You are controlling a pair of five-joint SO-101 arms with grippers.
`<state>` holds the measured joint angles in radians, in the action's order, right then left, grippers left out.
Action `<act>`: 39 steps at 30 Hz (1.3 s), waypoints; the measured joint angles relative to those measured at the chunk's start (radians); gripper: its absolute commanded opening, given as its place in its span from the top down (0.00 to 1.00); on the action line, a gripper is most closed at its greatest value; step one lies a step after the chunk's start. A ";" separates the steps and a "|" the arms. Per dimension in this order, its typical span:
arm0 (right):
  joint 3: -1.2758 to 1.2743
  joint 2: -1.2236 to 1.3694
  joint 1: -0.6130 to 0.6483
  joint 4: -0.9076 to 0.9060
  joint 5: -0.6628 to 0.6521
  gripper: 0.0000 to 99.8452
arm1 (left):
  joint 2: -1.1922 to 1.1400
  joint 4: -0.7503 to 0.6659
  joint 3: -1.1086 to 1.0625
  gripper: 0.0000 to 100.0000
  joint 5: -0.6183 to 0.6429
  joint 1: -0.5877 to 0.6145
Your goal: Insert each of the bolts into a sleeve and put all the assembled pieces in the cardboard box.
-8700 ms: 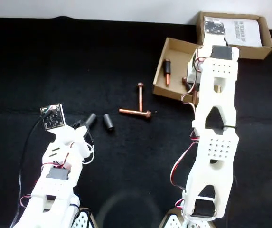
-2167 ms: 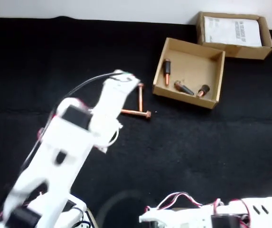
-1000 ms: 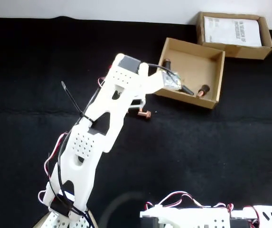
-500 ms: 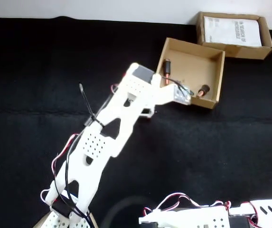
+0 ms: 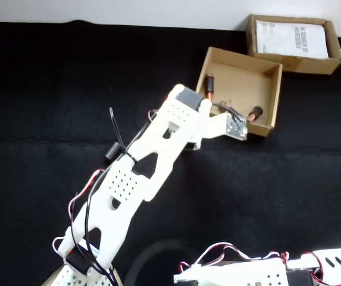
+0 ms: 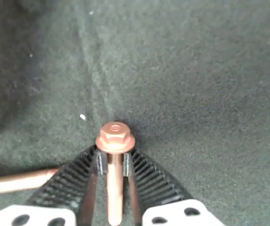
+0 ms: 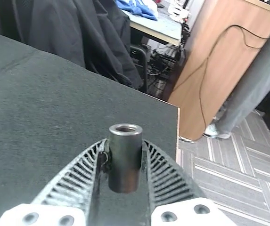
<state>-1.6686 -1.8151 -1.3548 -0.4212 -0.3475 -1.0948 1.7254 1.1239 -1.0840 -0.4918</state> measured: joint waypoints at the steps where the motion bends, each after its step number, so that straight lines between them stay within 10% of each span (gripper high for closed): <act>1: 0.000 0.000 0.006 0.000 0.000 0.99 | 0.000 0.000 0.000 0.99 0.023 0.000; 18: 0.000 0.000 0.440 0.000 0.008 0.99 | 0.236 0.017 0.018 0.99 0.597 -0.101; 27: 0.000 0.000 0.755 0.000 0.224 0.99 | 0.459 -0.104 0.018 0.99 1.016 -0.114; 39: 0.000 0.000 1.284 -0.083 0.262 0.99 | 0.758 -0.120 0.018 0.99 1.060 0.018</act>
<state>-1.6686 -1.8151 -0.0706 -0.5040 -0.0852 -0.3368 1.6057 1.1423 -0.0238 -0.4733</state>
